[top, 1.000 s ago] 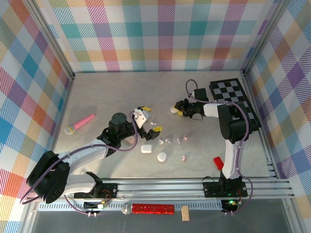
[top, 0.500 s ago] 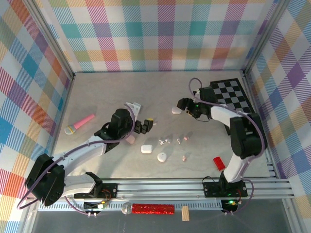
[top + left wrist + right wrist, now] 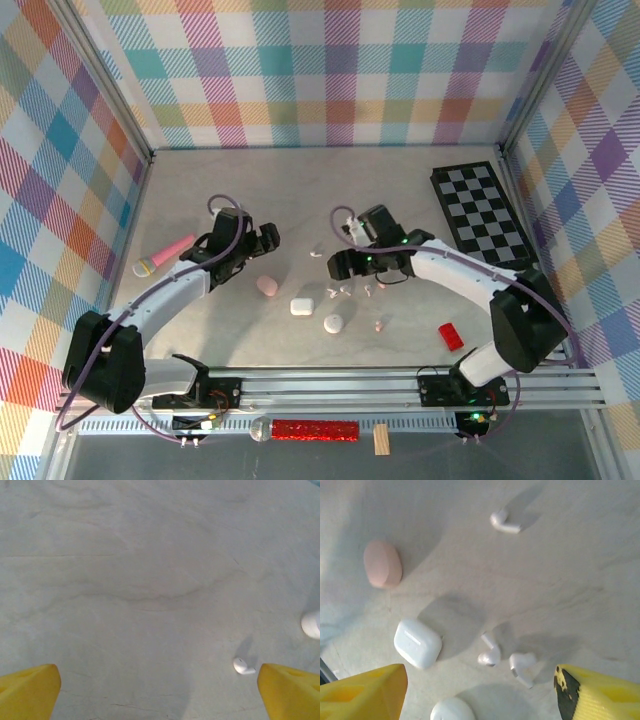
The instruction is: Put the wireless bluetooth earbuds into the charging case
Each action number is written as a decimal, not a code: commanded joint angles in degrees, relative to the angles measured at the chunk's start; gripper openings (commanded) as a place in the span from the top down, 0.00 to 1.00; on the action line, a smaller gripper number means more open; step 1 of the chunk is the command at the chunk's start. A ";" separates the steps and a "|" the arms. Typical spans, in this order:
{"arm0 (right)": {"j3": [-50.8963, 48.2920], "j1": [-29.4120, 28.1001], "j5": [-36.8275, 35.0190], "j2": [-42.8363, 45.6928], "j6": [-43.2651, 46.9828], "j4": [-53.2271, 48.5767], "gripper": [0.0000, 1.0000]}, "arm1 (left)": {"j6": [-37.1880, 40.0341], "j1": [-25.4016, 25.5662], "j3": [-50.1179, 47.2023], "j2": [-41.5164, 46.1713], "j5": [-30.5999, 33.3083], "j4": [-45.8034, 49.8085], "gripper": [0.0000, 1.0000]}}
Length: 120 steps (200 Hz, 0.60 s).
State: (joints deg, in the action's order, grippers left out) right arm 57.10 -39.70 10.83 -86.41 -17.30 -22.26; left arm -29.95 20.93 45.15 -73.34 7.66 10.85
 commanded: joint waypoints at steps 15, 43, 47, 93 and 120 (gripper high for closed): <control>1.68 -8.37 -4.07 -4.68 8.26 -0.72 0.21 | -8.56 -7.15 -2.63 1.41 -6.40 2.31 0.00; 1.48 -12.45 -3.18 -9.14 19.05 4.11 0.18 | -9.30 -11.30 -3.75 2.48 -10.22 1.92 0.00; 1.56 -12.84 -3.18 -9.74 20.14 4.64 0.18 | -9.18 -11.64 -3.75 2.57 -10.41 2.17 0.00; -0.37 -15.31 -0.49 -14.05 41.67 12.49 0.18 | -8.20 -12.99 -4.54 4.67 -10.97 3.20 0.00; -1.33 -15.46 0.32 -15.32 48.07 15.43 0.18 | -7.32 -13.43 -4.45 4.81 -11.74 3.94 0.00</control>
State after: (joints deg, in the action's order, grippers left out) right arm 56.86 -54.81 8.91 -100.20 19.11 -11.92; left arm -37.74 8.78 41.36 -69.56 -2.46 13.08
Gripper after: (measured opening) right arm 0.818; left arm 0.998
